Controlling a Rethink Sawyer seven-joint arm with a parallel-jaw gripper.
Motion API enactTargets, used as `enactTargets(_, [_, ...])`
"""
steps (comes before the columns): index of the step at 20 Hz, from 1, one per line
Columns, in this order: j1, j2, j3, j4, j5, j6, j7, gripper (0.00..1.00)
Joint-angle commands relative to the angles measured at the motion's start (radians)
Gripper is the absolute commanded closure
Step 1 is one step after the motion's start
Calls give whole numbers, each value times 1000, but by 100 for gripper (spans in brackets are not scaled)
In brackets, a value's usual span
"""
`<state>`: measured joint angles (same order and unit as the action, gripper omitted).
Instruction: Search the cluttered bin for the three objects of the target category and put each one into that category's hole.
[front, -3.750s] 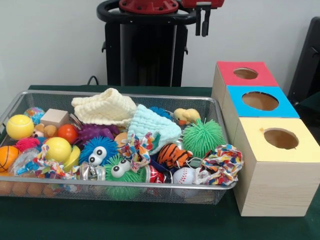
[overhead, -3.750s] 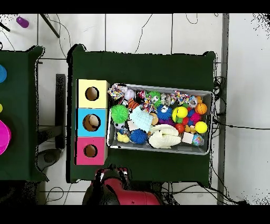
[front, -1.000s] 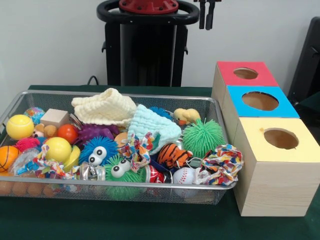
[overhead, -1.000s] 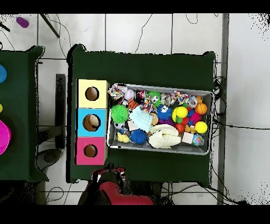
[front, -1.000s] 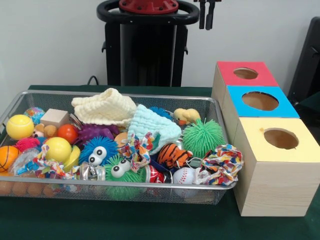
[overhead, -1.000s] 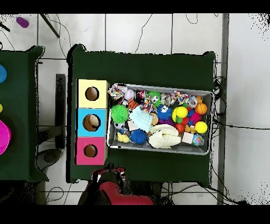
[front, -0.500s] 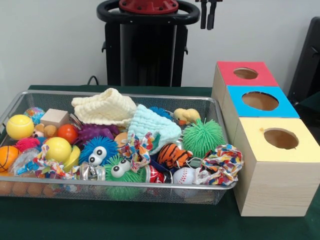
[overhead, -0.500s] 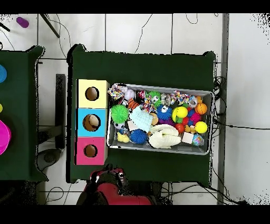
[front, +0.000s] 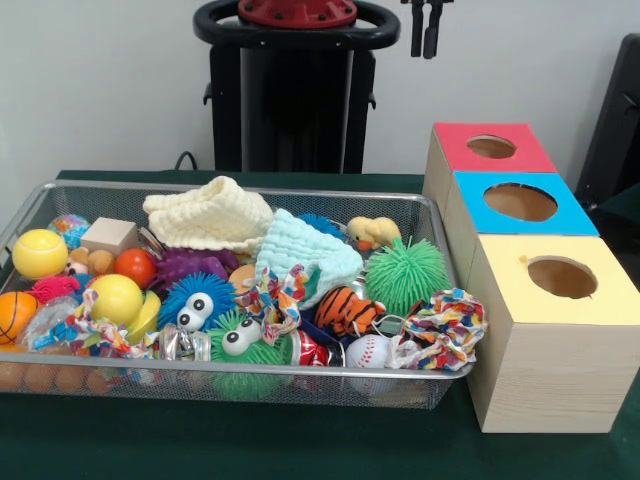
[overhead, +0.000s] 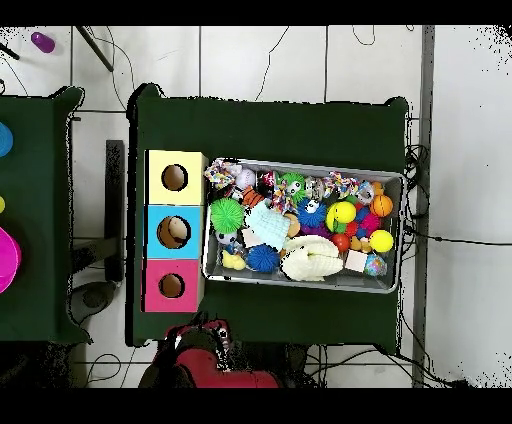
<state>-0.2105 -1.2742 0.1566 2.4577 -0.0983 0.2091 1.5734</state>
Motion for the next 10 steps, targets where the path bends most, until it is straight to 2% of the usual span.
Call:
enactTargets(1, [-4,15,-3,38,-38,37,113,100])
enactTargets(10, [6,22,-9,36,-42,30,118,100])
